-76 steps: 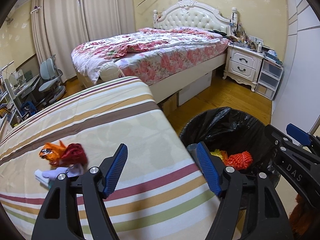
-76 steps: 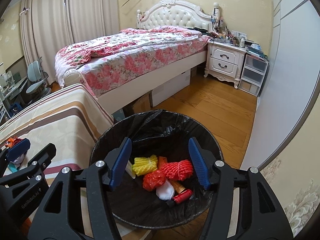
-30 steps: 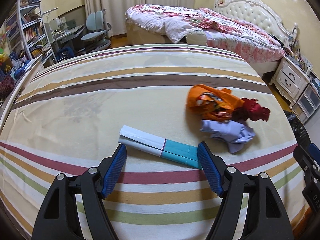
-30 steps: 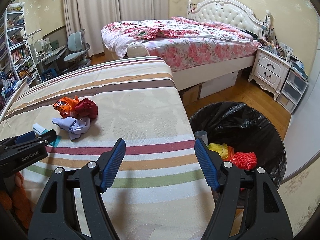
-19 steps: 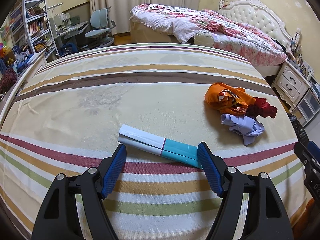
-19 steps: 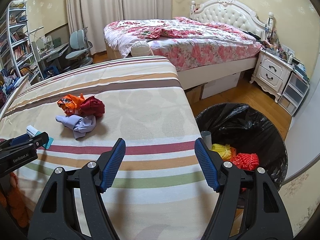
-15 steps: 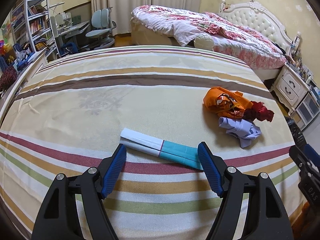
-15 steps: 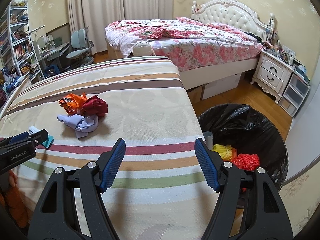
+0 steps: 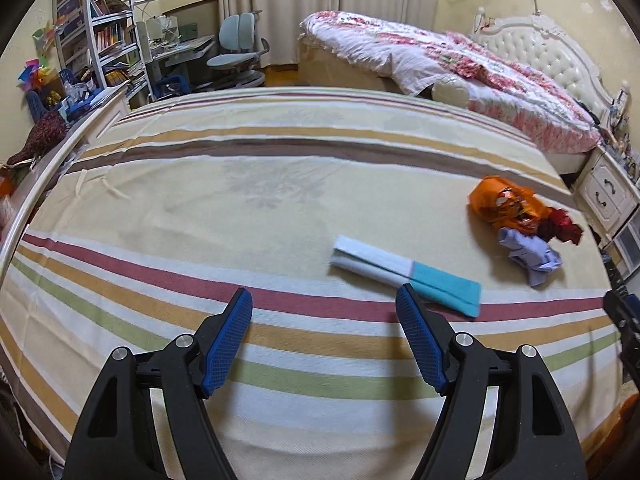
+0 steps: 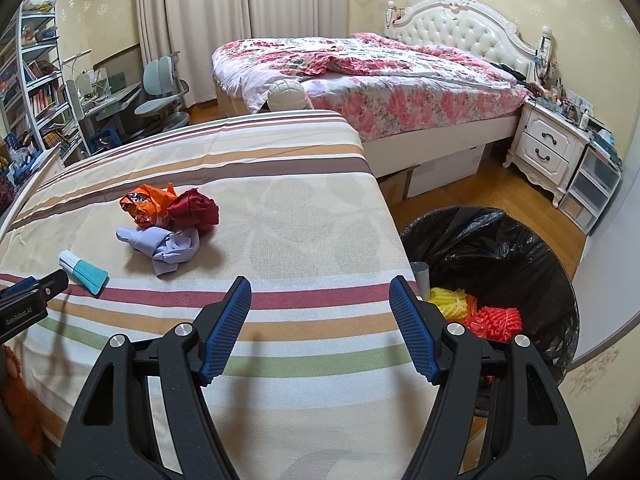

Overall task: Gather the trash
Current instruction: 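Withdraw both open tools from the bin toward the white-teal tube on the bed, then grasp the white-teal tube with the left tool, then grasp the lavender cloth with the right tool while the left tool holds the tube, then carry the tube and lavender cloth over the black bin and open both tools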

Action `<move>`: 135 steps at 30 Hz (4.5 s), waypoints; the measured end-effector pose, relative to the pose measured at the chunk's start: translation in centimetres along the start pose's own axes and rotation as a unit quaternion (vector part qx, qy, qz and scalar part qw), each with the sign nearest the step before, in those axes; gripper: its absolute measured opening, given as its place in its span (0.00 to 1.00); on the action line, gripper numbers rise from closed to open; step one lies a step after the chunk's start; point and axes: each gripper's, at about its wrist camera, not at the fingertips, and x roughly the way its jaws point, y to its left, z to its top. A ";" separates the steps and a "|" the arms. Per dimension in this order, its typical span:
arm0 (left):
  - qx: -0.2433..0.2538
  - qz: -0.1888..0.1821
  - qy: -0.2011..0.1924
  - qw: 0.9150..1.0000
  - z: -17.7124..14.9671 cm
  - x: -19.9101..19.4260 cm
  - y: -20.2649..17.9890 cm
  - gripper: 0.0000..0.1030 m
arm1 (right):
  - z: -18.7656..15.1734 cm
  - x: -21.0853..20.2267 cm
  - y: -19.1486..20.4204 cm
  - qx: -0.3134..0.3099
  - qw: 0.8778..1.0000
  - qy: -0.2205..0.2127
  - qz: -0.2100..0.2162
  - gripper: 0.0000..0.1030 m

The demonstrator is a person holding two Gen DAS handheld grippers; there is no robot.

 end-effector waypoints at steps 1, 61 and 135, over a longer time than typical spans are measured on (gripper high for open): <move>-0.004 -0.001 0.007 1.000 0.2 0.4 0.2 0.70 | 0.0 0.0 0.0 0.000 1.000 0.000 0.000 0.68; 0.072 -0.059 -0.017 0.996 0.7 0.3 -1.1 0.20 | 0.2 0.4 4.5 -0.046 0.998 0.016 0.040 0.68; 0.169 -0.161 -0.102 0.967 -1.0 -6.4 -13.3 0.19 | -0.6 -4.6 -5.7 0.030 0.997 -0.038 -0.054 0.58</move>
